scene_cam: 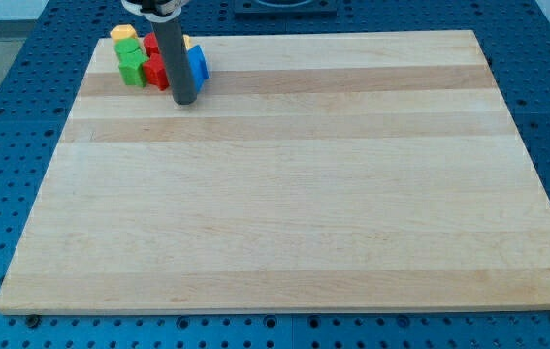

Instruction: Push the yellow hexagon towards the center of the board

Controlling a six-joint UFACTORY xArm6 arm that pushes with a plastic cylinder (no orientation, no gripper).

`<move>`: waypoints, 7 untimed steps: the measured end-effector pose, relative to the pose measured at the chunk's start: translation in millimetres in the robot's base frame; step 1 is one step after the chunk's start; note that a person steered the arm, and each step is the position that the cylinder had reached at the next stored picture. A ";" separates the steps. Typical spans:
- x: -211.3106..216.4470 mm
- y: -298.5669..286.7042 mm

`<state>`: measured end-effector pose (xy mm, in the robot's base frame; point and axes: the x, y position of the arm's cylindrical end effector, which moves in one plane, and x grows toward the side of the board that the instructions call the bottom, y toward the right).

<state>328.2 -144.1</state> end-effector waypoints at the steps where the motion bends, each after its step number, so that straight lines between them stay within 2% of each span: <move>1: 0.6 -38.4; 3: -1.0 -154.3; 5: -37.7 -160.6; 6: -96.0 -160.6; 7: -136.8 -160.6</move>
<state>191.5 -304.7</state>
